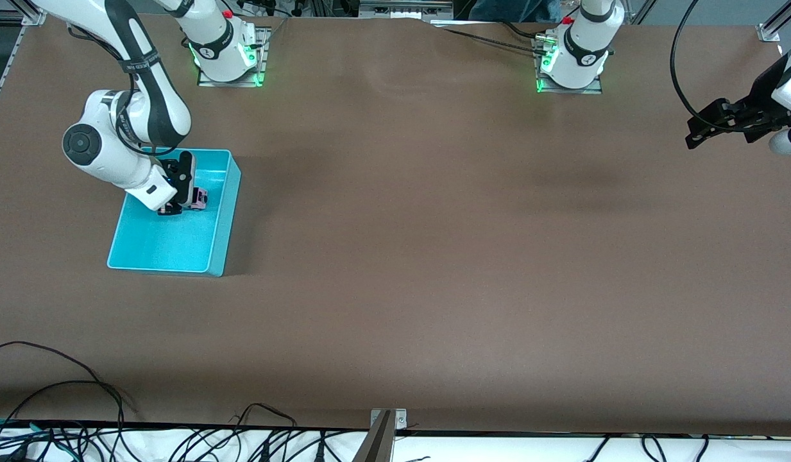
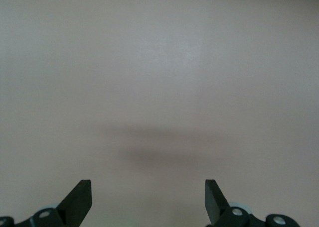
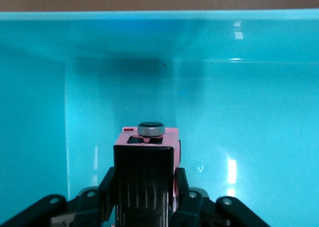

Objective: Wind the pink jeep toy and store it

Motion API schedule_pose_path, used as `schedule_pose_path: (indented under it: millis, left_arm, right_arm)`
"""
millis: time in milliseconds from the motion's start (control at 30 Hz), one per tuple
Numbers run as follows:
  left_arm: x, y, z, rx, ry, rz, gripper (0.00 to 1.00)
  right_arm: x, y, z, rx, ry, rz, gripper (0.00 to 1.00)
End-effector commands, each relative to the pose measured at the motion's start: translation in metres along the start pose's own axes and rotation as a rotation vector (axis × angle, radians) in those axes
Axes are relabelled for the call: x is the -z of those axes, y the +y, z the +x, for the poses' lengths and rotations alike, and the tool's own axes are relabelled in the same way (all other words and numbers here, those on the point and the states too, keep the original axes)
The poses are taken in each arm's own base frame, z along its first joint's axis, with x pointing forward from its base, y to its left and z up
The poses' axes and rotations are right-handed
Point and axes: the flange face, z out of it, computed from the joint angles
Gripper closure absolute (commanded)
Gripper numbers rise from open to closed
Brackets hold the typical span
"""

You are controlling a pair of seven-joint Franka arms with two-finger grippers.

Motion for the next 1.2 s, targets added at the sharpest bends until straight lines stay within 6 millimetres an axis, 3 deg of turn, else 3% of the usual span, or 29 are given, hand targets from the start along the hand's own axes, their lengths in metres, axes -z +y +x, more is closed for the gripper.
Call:
schedule_pose_path:
  millis: [0,33,67,100,333,467,633,833,1033,1167]
  left_arm:
    - [0.008,-0.001,-0.001,0.004,0.014,-0.017,0.0]
    - [0.008,-0.002,-0.001,0.005,0.014,-0.017,0.0]
    - [0.008,-0.002,-0.001,0.005,0.014,-0.016,0.0]
    - [0.008,-0.003,-0.001,0.007,0.014,-0.016,0.0]
    - [0.008,-0.003,-0.001,0.008,0.013,-0.016,0.0]
    - [0.008,-0.004,-0.001,0.01,0.013,-0.016,0.0]
    - [0.008,-0.002,-0.001,0.005,0.015,-0.014,0.0]
    - [0.007,-0.001,-0.001,0.005,0.012,-0.014,0.0]
    - [0.008,0.0,-0.001,0.002,0.012,-0.014,0.0]
    - [0.008,0.0,-0.001,0.002,0.012,-0.014,0.0]
  right_arm:
    - [-0.002,-0.004,0.0,0.006,0.019,-0.009,0.37]
    - [-0.003,-0.004,0.0,0.004,0.02,-0.009,0.16]
    - [-0.004,-0.003,0.0,-0.003,0.025,-0.008,0.03]
    - [-0.005,-0.003,0.0,-0.011,0.031,-0.006,0.0]
    - [0.006,0.003,0.005,-0.018,0.045,-0.026,0.0]
    - [0.033,0.022,0.016,-0.002,0.051,-0.06,0.0]
    - [0.084,0.052,0.033,-0.016,0.064,-0.081,0.0]
    - [0.156,0.083,0.052,-0.168,0.083,-0.08,0.0]
    - [0.207,0.102,0.076,-0.384,0.092,-0.079,0.0]
    - [0.231,0.109,0.087,-0.538,0.09,-0.071,0.0]
